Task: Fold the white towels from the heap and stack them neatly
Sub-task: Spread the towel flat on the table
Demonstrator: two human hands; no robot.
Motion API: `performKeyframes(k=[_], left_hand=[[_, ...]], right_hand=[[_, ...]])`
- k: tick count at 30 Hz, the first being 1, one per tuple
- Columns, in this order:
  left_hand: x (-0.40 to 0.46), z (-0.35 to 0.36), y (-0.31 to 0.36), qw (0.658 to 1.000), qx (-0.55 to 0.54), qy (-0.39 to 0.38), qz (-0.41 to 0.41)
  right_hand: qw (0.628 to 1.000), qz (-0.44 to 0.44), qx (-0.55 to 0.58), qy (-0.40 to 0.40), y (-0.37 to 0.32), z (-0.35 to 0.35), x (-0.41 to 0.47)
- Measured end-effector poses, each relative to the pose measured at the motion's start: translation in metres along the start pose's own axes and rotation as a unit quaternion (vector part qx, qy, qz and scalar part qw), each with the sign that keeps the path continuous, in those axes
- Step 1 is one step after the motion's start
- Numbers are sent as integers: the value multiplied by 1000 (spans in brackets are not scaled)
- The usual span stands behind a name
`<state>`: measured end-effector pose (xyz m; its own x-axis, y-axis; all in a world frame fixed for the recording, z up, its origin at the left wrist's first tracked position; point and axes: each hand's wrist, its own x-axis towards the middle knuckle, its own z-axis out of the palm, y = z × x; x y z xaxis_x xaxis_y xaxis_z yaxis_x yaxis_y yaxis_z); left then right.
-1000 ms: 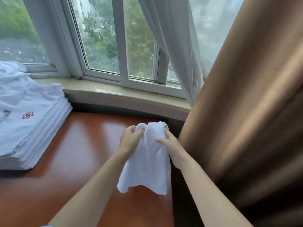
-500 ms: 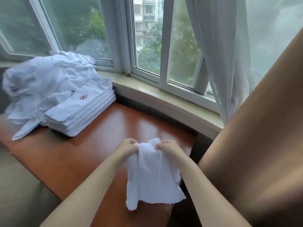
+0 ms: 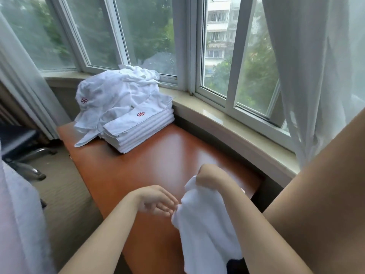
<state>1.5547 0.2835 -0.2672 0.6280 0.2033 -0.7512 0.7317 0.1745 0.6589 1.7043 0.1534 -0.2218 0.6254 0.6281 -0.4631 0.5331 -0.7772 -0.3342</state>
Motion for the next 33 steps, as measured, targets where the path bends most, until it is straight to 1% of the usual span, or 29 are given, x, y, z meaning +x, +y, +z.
performKeyframes(k=[1,3,4,5,6,7,9,10,11,12,13,14,16,18,20,22,23,24,25,26,27,28,29,30,31,32,33], left_hand=[[5,-11,8,998,-48,18,25],[17,-36,27,980,-162,81,85],[24,-49,36,967,-202,114,108],[31,-61,44,957,-223,140,122],[39,-73,49,951,-235,156,127],[49,-82,49,948,-240,167,123],[70,-96,42,951,-236,175,91],[82,-99,36,955,-231,173,68],[94,-101,29,959,-224,167,42],[105,-102,23,964,-216,157,15],[116,-101,18,967,-207,146,-8],[126,-101,15,971,-199,131,-24],[143,-99,14,973,-204,99,-35],[158,-96,15,971,-223,77,-39],[169,-91,17,970,-231,61,-49],[178,-86,19,971,-224,48,-62],[182,-85,19,973,-219,40,-67],[185,-85,20,972,-220,30,-72],[186,-84,21,970,-233,21,-73],[187,-84,22,963,-258,14,-73],[186,-85,24,955,-286,10,-74],[185,-86,26,947,-314,6,-71],[181,-88,28,938,-342,-7,-63],[176,-89,31,924,-377,-41,-48],[168,-91,32,905,-416,-81,-30],[157,-90,33,892,-441,-102,-15],[146,-88,33,901,-427,-77,-1]], right_hand=[[997,-23,-19,65,-9,-5,9],[974,-91,-69,198,-27,-11,35],[962,-122,-79,233,-34,-10,50],[958,-134,-71,244,-38,-7,65],[963,-119,-47,236,-39,0,80],[972,-82,-13,218,-35,11,95],[986,34,61,150,-15,45,122],[984,97,107,102,-2,66,130],[973,152,163,61,8,85,135],[955,193,222,45,16,101,139],[936,221,267,58,21,115,142],[922,241,292,86,24,125,146],[899,272,313,142,28,133,155],[879,295,335,168,31,132,163],[864,325,353,153,34,126,170],[855,354,363,111,32,118,171],[862,354,347,105,27,113,170],[876,341,314,129,22,109,169],[890,309,280,183,15,105,168],[897,245,272,249,6,100,164],[894,160,302,291,-3,95,159],[886,81,367,273,-9,89,152],[881,18,430,196,-14,84,143],[887,-24,453,88,-17,78,134],[903,-46,427,-20,-16,73,125],[921,-61,371,-102,-14,69,117],[932,-78,318,-155,-12,66,110]])
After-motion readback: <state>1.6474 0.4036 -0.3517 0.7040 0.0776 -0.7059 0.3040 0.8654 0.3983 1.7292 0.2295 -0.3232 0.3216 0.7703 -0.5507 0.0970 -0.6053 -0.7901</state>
